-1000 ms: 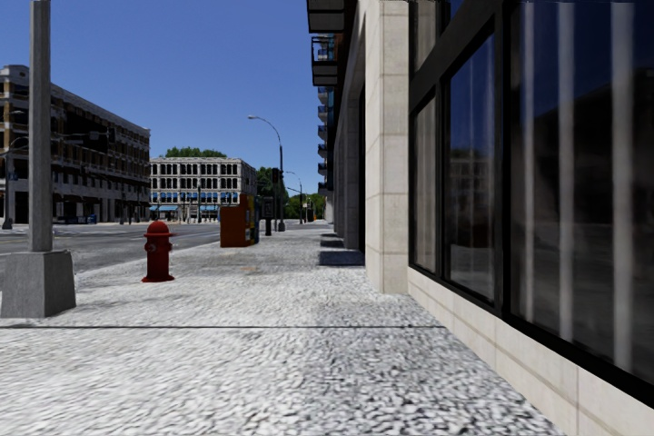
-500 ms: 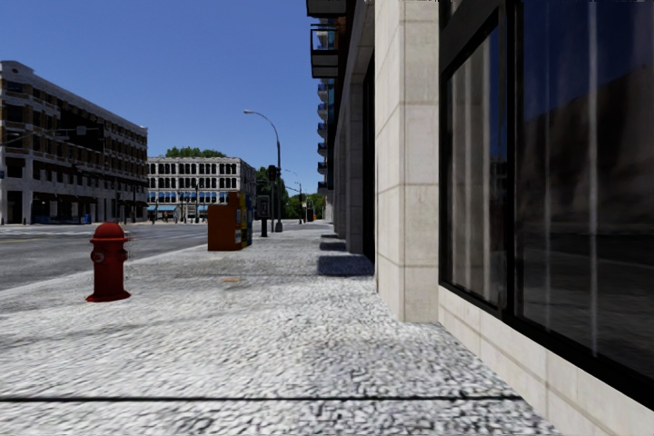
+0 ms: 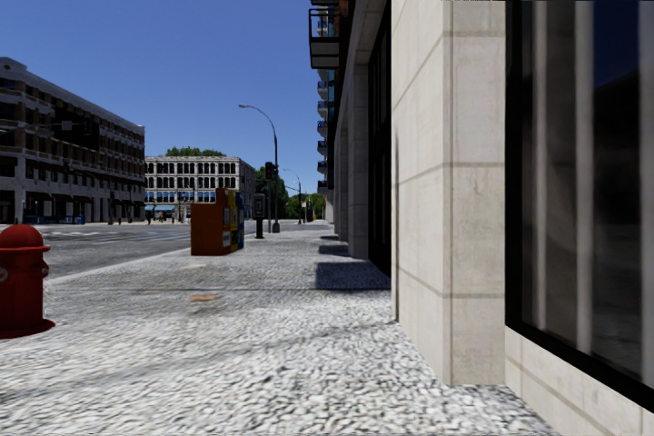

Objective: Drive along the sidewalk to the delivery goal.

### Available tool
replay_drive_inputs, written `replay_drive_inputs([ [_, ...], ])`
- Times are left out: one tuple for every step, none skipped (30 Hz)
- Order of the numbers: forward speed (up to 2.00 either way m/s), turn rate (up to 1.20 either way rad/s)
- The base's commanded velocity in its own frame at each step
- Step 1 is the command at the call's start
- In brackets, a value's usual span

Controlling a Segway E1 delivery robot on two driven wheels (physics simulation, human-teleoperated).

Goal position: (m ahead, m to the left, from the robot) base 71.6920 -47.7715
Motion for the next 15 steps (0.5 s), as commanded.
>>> replay_drive_inputs([
  [2.0,0.0],
  [2.0,0.0],
  [2.0,0.0],
  [2.0,0.01],
  [2.0,0.08],
  [2.0,0.18],
  [2.0,0.18],
  [2.0,0.24],
  [2.0,0.25],
  [2.0,0.25],
  [2.0,0.25],
  [2.0,0.07],
  [2.0,0.0],
  [2.0,0.0],
  [2.0,0.0],
])
